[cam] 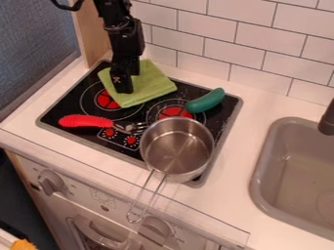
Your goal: Put the green towel on the right burner
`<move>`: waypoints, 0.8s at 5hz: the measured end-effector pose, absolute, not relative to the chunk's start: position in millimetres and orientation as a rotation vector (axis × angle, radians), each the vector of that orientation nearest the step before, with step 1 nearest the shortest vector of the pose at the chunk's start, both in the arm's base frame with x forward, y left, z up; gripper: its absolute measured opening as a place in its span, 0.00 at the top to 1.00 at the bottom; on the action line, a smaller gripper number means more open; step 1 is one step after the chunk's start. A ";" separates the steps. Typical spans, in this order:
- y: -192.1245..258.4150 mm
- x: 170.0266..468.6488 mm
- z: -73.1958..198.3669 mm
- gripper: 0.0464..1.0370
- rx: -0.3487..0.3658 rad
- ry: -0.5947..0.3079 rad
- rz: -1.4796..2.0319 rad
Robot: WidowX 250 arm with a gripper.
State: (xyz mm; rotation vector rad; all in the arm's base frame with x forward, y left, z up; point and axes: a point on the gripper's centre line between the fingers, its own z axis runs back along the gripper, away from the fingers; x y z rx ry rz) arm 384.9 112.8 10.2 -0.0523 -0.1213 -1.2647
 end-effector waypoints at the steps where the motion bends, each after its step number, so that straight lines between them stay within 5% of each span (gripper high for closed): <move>1: 103.8 382.5 8.8 0.04 -0.049 -0.108 -1.293; 4: 49.6 386.4 9.9 0.04 -0.072 -0.126 -1.407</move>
